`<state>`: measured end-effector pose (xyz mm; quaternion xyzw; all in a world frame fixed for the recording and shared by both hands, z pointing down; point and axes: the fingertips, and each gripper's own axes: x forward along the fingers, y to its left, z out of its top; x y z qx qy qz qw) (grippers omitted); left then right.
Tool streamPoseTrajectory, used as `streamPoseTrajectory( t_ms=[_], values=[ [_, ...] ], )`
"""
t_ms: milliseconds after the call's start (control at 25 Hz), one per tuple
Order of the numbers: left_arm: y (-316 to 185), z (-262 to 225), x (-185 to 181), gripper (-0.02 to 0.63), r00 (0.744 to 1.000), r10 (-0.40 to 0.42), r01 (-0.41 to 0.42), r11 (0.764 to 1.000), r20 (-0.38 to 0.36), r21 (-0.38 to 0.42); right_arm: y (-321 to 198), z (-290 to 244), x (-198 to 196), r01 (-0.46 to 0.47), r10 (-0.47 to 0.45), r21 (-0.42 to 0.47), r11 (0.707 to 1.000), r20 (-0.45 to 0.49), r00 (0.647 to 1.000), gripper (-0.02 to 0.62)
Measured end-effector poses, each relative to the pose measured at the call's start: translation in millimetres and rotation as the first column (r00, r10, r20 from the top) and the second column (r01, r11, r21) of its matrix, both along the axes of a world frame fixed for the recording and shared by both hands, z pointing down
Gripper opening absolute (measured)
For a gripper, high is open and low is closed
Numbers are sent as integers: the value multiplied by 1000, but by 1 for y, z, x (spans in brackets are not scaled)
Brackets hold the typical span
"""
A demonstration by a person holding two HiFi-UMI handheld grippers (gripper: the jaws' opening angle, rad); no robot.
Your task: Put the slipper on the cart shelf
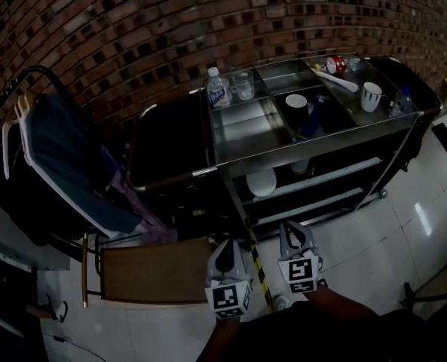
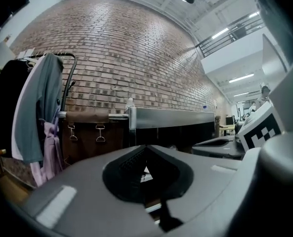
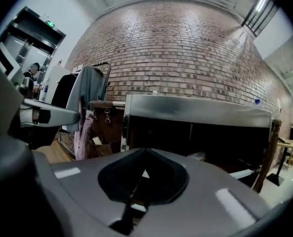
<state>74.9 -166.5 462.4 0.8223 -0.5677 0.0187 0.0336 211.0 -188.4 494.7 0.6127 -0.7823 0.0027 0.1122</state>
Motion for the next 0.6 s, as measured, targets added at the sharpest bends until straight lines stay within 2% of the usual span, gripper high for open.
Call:
streamPoseTrajectory(
  t_ms=[360,600],
  values=[
    [9,3,1,15,1000,21,-21,1000,7,-12,21,-21,-14,17,-19,30,999,63,998,2],
    [10,2,1,15,999,30,-30,1000,21,1,26,-19,-14,19,-21,43,999,37,999,2]
  ],
)
